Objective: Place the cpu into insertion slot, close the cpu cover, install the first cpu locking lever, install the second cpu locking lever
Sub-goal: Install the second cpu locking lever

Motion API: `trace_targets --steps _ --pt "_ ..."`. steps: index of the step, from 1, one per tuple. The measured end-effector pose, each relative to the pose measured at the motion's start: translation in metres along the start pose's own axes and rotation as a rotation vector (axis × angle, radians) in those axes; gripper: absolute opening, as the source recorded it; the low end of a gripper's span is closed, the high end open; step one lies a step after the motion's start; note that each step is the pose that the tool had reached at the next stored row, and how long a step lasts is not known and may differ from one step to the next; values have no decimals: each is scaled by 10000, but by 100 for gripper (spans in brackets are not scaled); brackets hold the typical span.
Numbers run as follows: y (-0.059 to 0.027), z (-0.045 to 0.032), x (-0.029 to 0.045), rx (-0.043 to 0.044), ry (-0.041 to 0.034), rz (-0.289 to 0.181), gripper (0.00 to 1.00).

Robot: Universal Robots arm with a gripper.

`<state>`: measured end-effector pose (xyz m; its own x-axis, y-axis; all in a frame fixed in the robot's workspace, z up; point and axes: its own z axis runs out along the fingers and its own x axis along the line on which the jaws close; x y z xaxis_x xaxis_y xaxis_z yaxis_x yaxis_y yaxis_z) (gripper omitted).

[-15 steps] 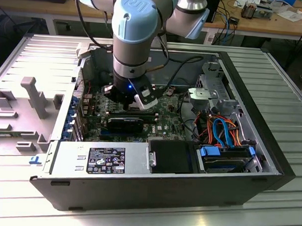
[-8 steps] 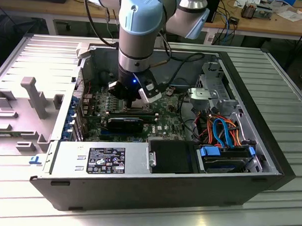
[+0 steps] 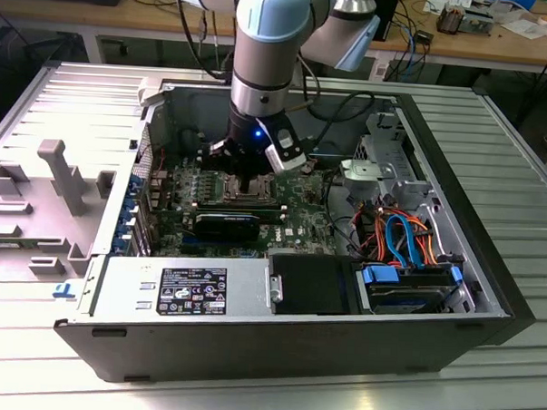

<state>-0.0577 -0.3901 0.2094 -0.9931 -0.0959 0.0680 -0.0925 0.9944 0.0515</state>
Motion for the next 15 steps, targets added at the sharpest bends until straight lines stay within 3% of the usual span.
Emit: trace_targets --steps 2,4,6,10,15 --pt "49 -1 -27 181 24 15 11" --pt "96 -33 -41 488 53 36 11" --pt "116 -76 -43 638 68 48 11" --pt "137 -184 -40 763 79 54 11" --pt "144 -299 -32 773 81 57 11"
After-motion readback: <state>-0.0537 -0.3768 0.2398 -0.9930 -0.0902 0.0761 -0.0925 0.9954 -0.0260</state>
